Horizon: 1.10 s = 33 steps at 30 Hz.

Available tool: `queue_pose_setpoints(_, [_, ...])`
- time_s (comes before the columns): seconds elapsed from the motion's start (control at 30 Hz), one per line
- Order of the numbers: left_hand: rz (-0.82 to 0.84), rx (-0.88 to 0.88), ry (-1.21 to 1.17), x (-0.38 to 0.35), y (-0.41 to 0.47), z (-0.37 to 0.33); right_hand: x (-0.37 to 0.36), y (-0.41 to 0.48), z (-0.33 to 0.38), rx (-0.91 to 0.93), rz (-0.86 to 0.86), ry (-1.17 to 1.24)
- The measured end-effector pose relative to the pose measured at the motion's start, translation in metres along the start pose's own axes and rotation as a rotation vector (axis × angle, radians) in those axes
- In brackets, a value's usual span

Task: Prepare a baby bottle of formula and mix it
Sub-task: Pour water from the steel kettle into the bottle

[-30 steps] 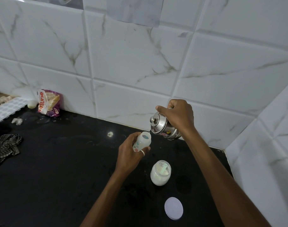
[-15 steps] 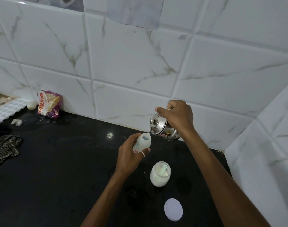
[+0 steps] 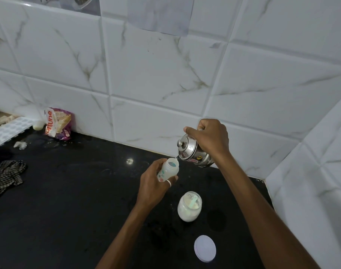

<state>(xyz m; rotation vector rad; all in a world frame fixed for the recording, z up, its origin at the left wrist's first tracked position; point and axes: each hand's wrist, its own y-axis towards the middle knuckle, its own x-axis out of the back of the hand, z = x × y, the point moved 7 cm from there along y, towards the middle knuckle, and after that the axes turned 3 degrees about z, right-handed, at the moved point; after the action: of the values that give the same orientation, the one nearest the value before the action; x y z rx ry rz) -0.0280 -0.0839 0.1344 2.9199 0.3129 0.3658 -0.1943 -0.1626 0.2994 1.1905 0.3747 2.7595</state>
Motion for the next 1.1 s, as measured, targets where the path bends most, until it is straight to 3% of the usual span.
queue_pose_setpoints(1.1, [0.016,0.005,0.010,-0.0005,-0.0007,0.0035,-0.0021,-0.0039,-0.0023,-0.012,0.007,0.007])
